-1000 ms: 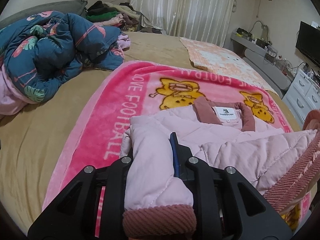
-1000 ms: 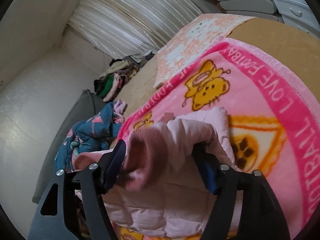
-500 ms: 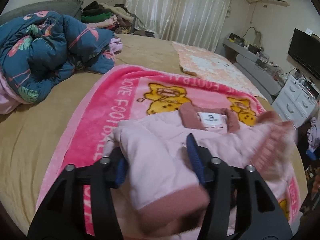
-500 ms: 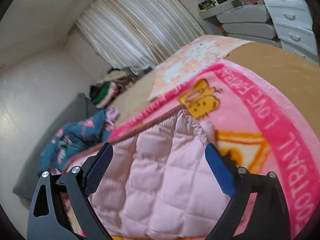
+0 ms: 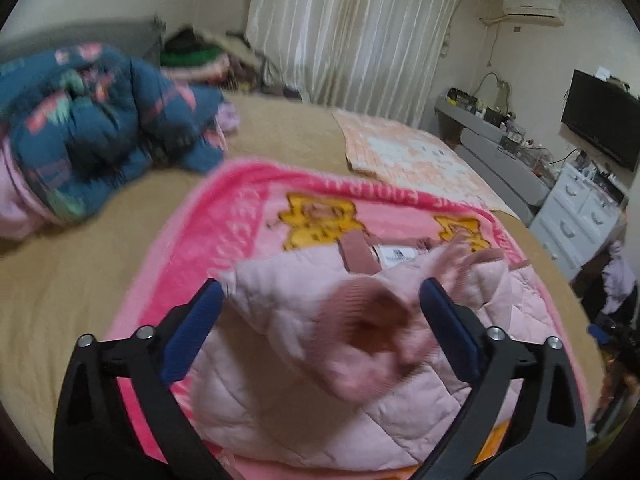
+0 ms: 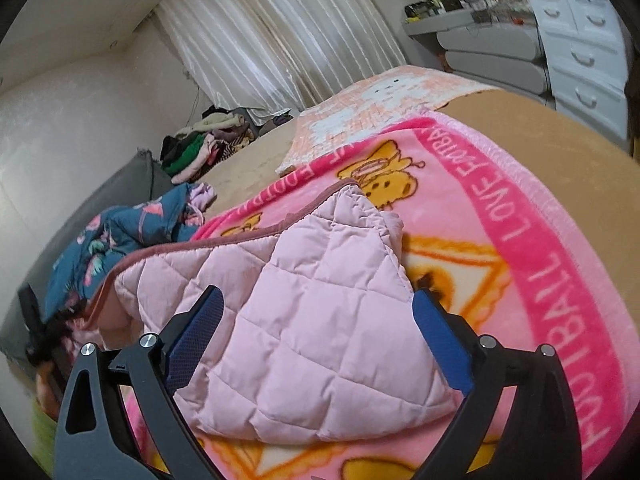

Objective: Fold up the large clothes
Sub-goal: 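Lay the hem over the collar and open both grippers, then press and smooth the folded jacket with both grippers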

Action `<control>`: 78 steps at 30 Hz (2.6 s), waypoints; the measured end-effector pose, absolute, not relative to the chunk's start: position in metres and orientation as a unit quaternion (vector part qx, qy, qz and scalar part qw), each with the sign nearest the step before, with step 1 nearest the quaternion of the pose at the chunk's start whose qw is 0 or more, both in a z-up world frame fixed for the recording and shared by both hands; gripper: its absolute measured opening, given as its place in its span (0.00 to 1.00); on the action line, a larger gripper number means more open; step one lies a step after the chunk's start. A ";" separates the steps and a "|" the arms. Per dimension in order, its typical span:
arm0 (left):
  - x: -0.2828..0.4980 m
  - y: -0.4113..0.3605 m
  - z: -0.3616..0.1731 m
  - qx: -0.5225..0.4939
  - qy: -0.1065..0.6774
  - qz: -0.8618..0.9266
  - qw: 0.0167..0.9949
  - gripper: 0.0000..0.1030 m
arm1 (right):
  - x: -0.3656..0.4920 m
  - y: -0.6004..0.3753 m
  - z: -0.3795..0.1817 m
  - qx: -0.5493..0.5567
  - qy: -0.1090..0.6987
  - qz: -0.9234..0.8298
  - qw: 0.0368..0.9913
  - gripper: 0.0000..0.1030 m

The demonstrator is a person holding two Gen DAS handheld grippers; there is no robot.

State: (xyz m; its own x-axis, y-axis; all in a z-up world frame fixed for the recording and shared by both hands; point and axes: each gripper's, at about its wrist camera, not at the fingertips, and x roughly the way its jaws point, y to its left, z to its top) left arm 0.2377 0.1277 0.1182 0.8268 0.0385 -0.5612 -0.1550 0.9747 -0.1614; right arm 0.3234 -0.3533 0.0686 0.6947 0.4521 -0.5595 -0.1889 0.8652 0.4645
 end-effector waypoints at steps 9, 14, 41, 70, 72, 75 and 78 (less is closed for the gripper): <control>0.220 0.108 0.134 -0.051 0.271 0.067 0.959 0.91 | 0.313 -0.347 0.074 0.154 0.341 0.178 0.910 0.95; 0.216 0.106 0.129 -0.028 0.274 0.080 0.958 0.91 | 0.310 -0.346 0.077 0.133 0.337 0.167 0.917 0.96; 0.237 0.158 -0.021 -0.089 0.389 0.061 0.915 0.27 | 0.339 -0.306 -0.020 -0.022 0.394 0.145 0.907 0.26; 0.336 0.170 -0.007 -0.050 0.390 0.139 0.909 0.22 | 0.442 -0.312 -0.015 0.053 0.412 0.050 0.908 0.26; 0.333 0.171 -0.004 -0.055 0.390 0.142 0.908 0.25 | 0.435 -0.318 -0.008 0.064 0.411 0.055 0.908 0.47; 0.326 0.171 0.004 -0.058 0.386 0.143 0.910 0.37 | 0.416 -0.325 0.007 0.081 0.390 0.055 0.916 0.81; 0.315 0.166 0.017 -0.055 0.376 0.144 0.914 0.58 | 0.401 -0.330 0.022 0.091 0.375 0.064 0.920 0.90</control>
